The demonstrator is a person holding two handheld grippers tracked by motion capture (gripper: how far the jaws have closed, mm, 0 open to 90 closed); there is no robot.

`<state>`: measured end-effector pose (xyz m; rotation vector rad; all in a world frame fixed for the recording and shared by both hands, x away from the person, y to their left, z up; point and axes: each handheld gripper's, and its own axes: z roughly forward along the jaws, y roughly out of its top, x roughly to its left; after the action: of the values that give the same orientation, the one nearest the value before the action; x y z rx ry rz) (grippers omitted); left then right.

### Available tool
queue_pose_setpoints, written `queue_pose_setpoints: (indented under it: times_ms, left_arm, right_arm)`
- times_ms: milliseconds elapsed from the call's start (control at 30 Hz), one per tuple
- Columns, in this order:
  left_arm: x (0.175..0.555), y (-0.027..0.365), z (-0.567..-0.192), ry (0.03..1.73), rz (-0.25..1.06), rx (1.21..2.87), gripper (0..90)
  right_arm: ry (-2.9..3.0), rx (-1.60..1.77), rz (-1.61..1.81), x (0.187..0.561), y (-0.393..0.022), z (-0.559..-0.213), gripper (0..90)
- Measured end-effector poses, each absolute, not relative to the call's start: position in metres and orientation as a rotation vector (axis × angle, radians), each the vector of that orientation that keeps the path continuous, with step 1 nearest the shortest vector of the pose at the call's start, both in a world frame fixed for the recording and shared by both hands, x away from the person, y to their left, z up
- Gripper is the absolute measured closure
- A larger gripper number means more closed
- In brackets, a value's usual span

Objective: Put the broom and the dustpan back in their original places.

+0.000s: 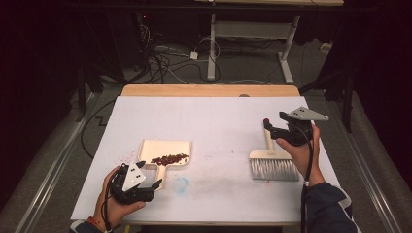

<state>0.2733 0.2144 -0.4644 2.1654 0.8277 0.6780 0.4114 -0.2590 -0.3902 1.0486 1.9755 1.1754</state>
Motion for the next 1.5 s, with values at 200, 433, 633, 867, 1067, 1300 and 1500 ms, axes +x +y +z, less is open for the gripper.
queue_pose_setpoints:
  times_ms: [200,433,633,867,1067,1300,1500]
  left_arm:
    - [0.273,0.213,-0.465,0.819,0.677,2.176,20.6]
    - [0.273,0.213,-0.465,0.817,0.674,2.178,20.5]
    - [0.272,0.212,-0.464,0.806,0.669,2.177,19.5]
    - [0.271,0.212,-0.464,0.801,0.672,2.175,19.4]
    - [0.271,0.211,-0.464,0.807,0.657,2.180,19.5]
    - [0.271,0.211,-0.464,0.802,0.657,2.184,19.4]
    - [0.271,0.210,-0.465,0.800,0.656,2.198,19.5]
  right_arm:
    - [1.956,1.029,1.196,0.405,-0.256,-0.384,27.1]
    - [1.933,1.045,1.171,0.401,-0.250,-0.384,17.0]
    - [1.914,1.019,1.194,0.394,-0.245,-0.384,15.9]
    - [1.917,0.977,1.181,0.382,-0.238,-0.383,16.2]
    - [1.932,0.959,1.183,0.374,-0.238,-0.382,16.3]
    - [1.934,0.929,1.180,0.364,-0.241,-0.383,16.8]
    - [1.943,0.903,1.172,0.353,-0.246,-0.386,16.8]
